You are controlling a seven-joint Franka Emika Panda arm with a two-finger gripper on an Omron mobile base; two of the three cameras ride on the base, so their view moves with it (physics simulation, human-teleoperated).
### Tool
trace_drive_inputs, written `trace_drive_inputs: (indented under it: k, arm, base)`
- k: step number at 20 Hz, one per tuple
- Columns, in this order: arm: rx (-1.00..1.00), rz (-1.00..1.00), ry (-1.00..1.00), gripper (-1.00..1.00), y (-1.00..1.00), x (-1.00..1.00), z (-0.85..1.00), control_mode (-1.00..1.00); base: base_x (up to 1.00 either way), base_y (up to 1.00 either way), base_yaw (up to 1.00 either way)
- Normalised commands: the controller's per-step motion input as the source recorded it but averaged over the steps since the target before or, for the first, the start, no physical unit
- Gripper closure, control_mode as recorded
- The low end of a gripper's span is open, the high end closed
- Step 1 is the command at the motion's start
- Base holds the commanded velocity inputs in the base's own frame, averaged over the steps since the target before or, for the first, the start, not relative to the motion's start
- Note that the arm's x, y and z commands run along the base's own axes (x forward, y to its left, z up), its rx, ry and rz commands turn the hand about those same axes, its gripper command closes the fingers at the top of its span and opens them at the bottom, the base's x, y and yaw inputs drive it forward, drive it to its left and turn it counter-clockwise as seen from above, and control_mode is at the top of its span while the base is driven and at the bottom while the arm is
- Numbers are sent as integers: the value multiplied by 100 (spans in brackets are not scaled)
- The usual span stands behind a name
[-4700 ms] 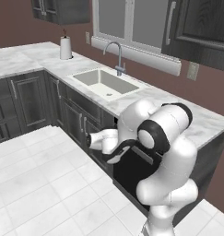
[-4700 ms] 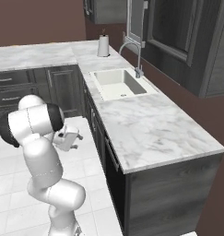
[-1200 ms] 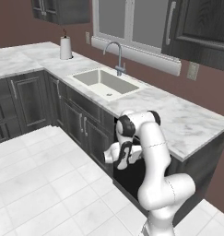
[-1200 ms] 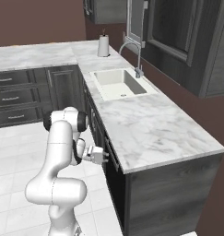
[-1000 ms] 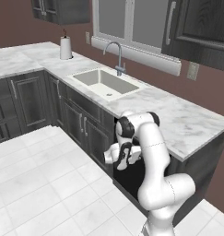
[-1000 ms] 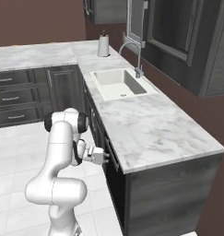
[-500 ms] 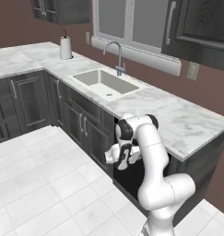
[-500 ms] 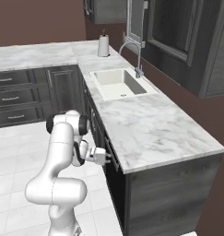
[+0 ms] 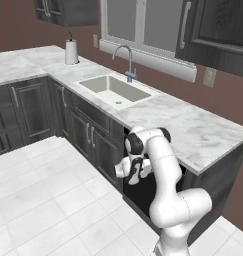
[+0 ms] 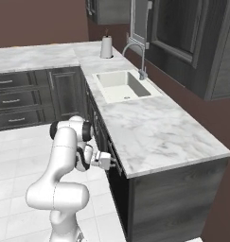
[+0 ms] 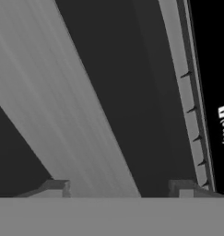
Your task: Open the dishwasher door and pull out the top rack.
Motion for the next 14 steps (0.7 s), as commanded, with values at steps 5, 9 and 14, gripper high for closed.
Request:
trace_drive_inputs:
  k: [5, 9, 14]
  arm:
    - [0, 0, 0, -100, -20, 17, -20, -100]
    - [0, 0, 0, -100, -22, 11, -22, -100]
    - [0, 0, 0, -100, -18, 1, -11, -100]
  base:
    - [0, 0, 0]
    - [0, 0, 0]
    - [0, 0, 0]
